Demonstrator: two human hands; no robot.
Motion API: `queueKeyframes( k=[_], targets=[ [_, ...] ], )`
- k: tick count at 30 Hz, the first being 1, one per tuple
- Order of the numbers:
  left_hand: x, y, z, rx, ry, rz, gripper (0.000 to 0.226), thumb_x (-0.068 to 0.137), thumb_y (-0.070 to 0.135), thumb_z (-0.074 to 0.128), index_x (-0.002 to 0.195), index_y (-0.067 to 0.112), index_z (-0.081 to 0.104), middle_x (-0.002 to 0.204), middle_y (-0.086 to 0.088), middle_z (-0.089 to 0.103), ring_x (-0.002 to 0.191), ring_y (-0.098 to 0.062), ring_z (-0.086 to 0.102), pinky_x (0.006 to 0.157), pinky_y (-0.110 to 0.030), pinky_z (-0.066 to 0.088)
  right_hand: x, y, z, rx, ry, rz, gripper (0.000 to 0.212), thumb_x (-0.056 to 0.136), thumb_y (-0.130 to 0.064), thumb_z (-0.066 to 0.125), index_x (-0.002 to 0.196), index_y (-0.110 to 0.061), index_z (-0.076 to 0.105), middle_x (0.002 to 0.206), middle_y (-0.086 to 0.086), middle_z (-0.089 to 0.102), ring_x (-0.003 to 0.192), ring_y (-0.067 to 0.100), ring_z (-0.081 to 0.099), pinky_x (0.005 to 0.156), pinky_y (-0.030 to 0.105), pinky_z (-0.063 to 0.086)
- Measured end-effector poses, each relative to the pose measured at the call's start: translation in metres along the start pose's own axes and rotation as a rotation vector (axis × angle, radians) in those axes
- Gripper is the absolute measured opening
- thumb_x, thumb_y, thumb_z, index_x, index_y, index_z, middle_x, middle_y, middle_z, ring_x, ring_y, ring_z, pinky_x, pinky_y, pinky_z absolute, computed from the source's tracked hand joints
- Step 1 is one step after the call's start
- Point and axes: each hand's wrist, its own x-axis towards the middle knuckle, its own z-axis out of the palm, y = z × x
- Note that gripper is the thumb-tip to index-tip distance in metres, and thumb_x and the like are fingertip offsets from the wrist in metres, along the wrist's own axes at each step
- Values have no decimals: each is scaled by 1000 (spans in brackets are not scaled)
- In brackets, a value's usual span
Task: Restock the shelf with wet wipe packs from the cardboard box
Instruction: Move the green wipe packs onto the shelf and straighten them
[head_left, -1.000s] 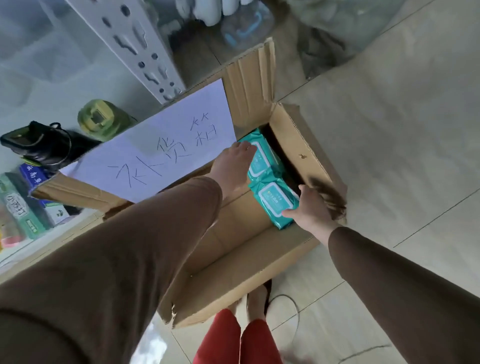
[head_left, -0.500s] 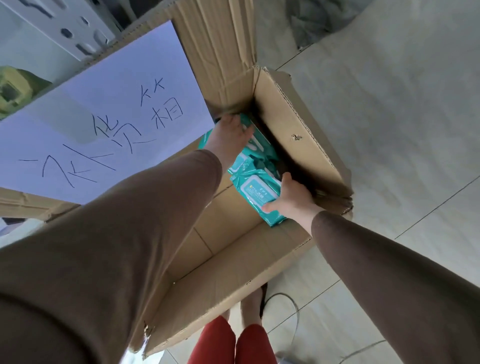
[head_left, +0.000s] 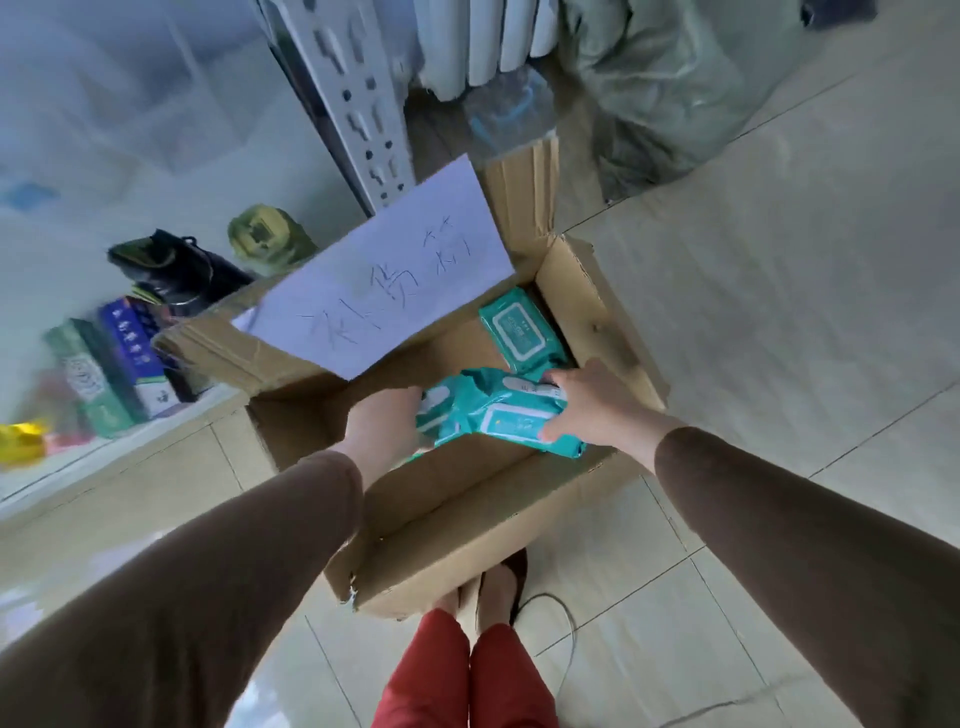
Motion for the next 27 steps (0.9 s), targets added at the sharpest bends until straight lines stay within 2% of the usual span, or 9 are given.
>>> queueKeyframes(
  k=[4, 8, 10, 12, 15, 19, 22, 25, 27],
  targets=[
    [-103, -36, -69, -239, 76, -39, 62, 71, 58, 77, 115, 25, 48, 94, 7, 63, 90, -21, 63, 66, -30, 42, -70, -59, -63, 180, -102, -95, 71, 61, -45, 84, 125, -32, 56, 114, -10, 66, 91, 8, 67, 74, 27, 55],
    [-205, -83, -150, -337, 176, -71, 69, 70, 62, 74, 126, 39, 41, 113, 5, 69, 91, -22, 66, 74, -36, 57, -142, -141, -125, 280, -142, -218, 60, 65, -45, 85, 118, -35, 58, 114, -13, 70, 94, 7, 70, 83, 33, 59],
    [-255, -111, -188, -369, 231, -88, 81, 72, 60, 74, 140, 42, 34, 120, 3, 67, 93, -22, 66, 77, -39, 59, -175, -188, -151, 293, -130, -286, 55, 69, -41, 85, 117, -33, 59, 112, -13, 71, 96, 7, 71, 87, 38, 59],
    [-303, -140, -224, -390, 283, -77, 82, 75, 56, 74, 144, 42, 32, 119, 4, 67, 91, -20, 64, 73, -33, 56, -204, -233, -175, 286, -101, -348, 54, 74, -33, 85, 120, -29, 59, 112, -11, 71, 100, 9, 70, 90, 37, 58],
    [-369, -187, -272, -420, 328, -51, 66, 77, 48, 74, 135, 42, 42, 109, 11, 67, 86, -15, 62, 61, -27, 44, -244, -303, -205, 285, -39, -428, 58, 75, -27, 86, 124, -26, 55, 113, -9, 69, 102, 10, 68, 90, 35, 57],
    [-431, -248, -321, -507, 365, -24, 48, 76, 43, 77, 117, 41, 53, 97, 15, 68, 82, -11, 65, 62, -27, 52, -277, -384, -233, 316, 22, -506, 50, 75, -18, 86, 115, -23, 56, 108, -5, 70, 99, 15, 69, 84, 30, 58],
    [-452, -288, -356, -541, 420, -2, 45, 74, 40, 80, 112, 38, 55, 95, 14, 68, 82, -9, 66, 67, -31, 57, -282, -431, -252, 347, 88, -557, 44, 75, -19, 86, 111, -23, 60, 107, -2, 71, 101, 19, 68, 87, 38, 58],
    [-450, -318, -391, -509, 488, -7, 48, 73, 37, 82, 111, 30, 53, 96, 8, 68, 83, -14, 65, 67, -32, 54, -276, -468, -272, 473, 128, -592, 46, 74, -15, 85, 113, -19, 62, 112, 2, 71, 104, 20, 67, 84, 29, 58],
    [-441, -334, -414, -476, 529, -19, 48, 72, 37, 83, 109, 26, 54, 96, 5, 66, 85, -18, 64, 67, -32, 51, -265, -486, -283, 564, 163, -609, 52, 71, -15, 84, 117, -16, 60, 117, 7, 69, 108, 22, 66, 91, 32, 57]
  ],
)
